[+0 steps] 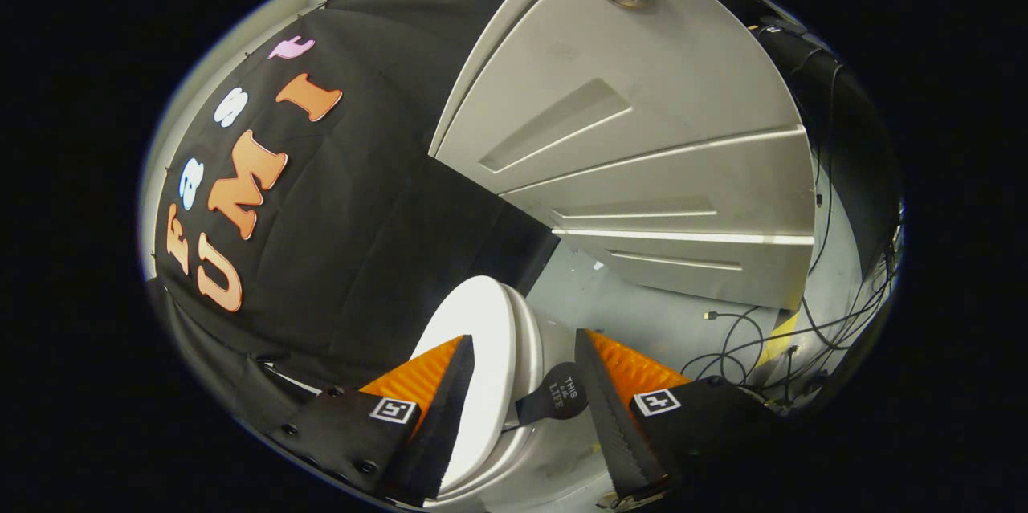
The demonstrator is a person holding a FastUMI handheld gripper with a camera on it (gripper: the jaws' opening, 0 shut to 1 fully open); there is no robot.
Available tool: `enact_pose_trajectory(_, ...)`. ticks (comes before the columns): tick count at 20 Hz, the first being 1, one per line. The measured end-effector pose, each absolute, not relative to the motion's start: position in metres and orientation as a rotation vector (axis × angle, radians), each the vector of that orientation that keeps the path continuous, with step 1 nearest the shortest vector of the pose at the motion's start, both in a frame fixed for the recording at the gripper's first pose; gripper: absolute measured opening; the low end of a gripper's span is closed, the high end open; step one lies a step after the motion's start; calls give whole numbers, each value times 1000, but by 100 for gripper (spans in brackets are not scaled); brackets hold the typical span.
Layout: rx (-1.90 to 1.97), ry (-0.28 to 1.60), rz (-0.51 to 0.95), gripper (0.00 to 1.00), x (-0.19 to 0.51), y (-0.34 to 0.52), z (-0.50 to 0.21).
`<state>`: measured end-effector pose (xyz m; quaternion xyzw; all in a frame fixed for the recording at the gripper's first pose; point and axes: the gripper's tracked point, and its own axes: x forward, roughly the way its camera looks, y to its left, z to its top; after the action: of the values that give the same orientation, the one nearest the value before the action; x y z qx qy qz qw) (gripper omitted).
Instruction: Open the toilet lid.
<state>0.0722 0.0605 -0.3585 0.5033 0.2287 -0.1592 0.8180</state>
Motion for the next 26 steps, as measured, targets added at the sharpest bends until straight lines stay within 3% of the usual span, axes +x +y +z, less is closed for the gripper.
enact_pose_trajectory(12,992,608,-402,83,58,69,-392)
enact_pose_trajectory(15,1090,668,-359,83,55,91,-403)
enact_pose_trajectory(18,1094,638,-335,46,65,87,-400)
enact_pose_trajectory(20,1150,632,-295,44,65,86,-395)
enact_pose_trajectory(22,1214,616,-287,32,69,89,-393)
enact_pose_trajectory(24,1229,583,-272,13,74,90,-384)
enact_pose_trajectory(26,1201,574,-261,8,70,87,-387)
